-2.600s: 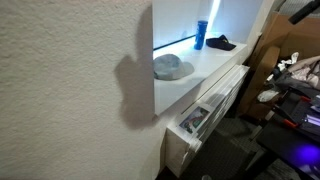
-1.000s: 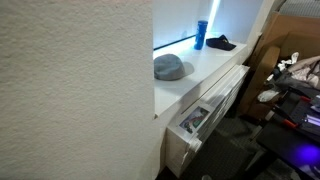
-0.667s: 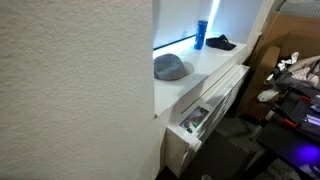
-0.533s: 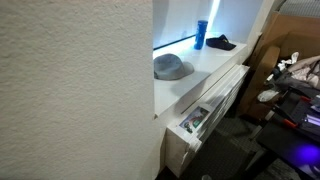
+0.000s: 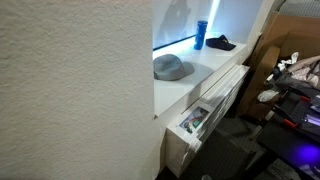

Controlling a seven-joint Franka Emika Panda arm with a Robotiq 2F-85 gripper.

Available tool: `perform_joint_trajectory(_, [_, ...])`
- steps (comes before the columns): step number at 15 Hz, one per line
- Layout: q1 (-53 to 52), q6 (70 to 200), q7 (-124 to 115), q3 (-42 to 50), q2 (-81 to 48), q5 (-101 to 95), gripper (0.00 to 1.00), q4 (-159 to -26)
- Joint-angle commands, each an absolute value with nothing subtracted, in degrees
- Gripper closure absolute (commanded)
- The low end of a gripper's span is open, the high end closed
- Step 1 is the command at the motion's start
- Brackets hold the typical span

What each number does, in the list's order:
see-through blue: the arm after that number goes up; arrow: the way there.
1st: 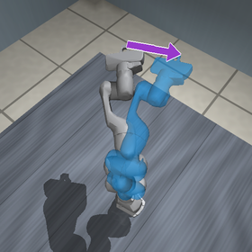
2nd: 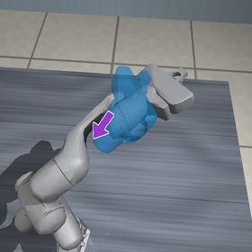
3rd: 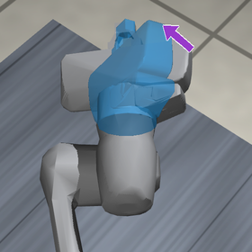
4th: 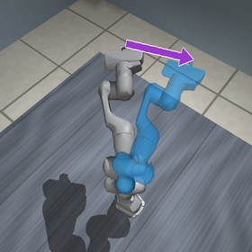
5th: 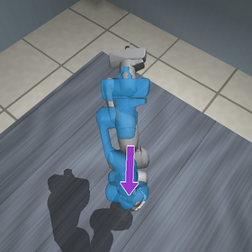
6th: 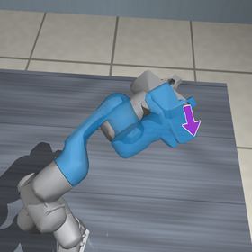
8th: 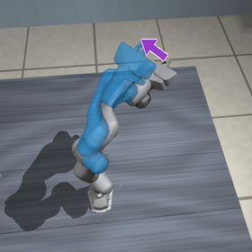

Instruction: Pick up the black cap and put it on the left side

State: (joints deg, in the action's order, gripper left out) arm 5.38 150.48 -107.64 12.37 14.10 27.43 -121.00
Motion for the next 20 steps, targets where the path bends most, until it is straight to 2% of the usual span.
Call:
perform_joint_trajectory(1, [7.0,149.8,-107.2,11.8,12.7,28.5,0.00,-119.9])
perform_joint_trajectory(4, [6.9,149.4,-107.3,11.6,11.7,28.7,0.00,-118.7])
perform_joint_trajectory(6, [6.5,159.6,-107.8,10.5,8.7,29.6,0.00,-118.0])
perform_joint_trajectory(9, [4.5,172.6,-103.1,14.0,-2.8,35.4,0.00,-109.7])
perform_joint_trajectory(13, [9.5,183.3,-105.1,14.9,-16.3,36.3,0.00,-100.9])
perform_joint_trajectory(15, [8.0,176.6,-111.0,22.4,-21.8,32.7,0.00,-98.7])
perform_joint_trajectory(18, [12.7,161.9,-113.3,24.4,-30.3,33.0,0.00,-90.6])
perform_joint_trajectory(19, [12.4,169.2,-112.1,21.0,-24.5,31.4,0.00,-97.9])
perform_joint_trajectory(20, [13.5,168.0,-112.4,21.2,-26.4,30.8,0.00,-96.4])
